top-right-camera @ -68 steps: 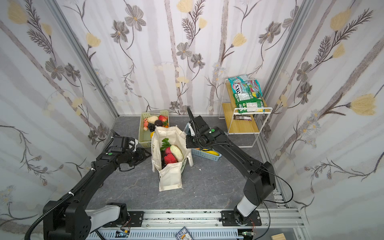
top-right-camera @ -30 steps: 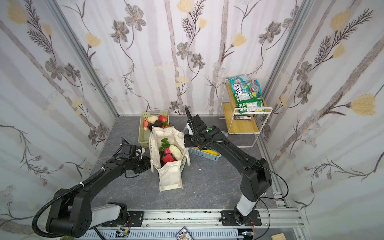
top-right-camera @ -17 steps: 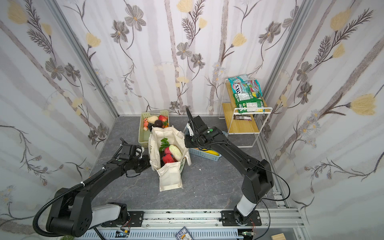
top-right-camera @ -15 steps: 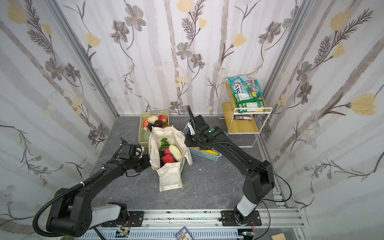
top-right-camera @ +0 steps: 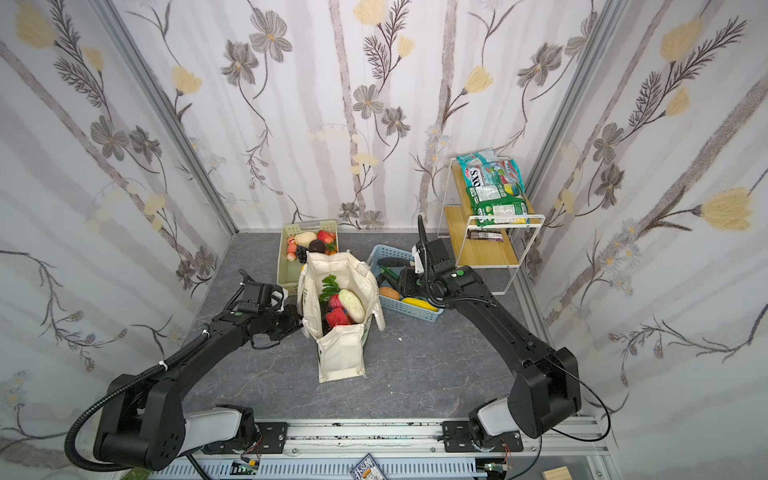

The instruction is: Place the food into the grocery bag and tie it

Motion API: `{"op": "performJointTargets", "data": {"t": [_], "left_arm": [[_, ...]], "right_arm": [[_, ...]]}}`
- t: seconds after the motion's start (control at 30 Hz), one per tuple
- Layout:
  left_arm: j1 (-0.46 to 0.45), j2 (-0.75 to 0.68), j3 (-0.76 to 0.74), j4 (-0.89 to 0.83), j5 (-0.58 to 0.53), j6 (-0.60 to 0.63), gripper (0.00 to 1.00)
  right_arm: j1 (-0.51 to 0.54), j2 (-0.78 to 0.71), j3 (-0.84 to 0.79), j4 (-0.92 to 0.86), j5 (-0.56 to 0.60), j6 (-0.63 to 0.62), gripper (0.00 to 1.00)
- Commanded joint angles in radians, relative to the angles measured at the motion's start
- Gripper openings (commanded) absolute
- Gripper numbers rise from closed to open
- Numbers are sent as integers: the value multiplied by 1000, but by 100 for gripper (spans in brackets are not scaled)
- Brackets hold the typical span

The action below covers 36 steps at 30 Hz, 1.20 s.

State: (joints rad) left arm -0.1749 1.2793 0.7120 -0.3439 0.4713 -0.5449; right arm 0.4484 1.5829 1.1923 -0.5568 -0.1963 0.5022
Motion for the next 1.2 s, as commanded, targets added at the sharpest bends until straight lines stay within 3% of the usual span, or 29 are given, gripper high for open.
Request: {"op": "performJointTargets", "data": {"t": [0.0, 0.17, 0.4, 0.93, 1.17], "left_arm": [[0, 5, 19, -21, 3, 24, 3], [0, 12, 23, -17, 7, 15, 3], [-1, -6, 12, -16, -5, 14, 3], [1, -4, 25, -6, 2, 16, 3], [0, -15, 25, -21, -2, 18, 3]], "right_arm": [[-11, -4, -103, 219, -139, 50, 59], [-6, 64, -239, 450, -325, 133, 59], [27, 135, -280, 582, -414, 179, 58], [75, 263, -259, 557, -361, 178, 42], [72, 257, -232, 509, -329, 177, 17]]}}
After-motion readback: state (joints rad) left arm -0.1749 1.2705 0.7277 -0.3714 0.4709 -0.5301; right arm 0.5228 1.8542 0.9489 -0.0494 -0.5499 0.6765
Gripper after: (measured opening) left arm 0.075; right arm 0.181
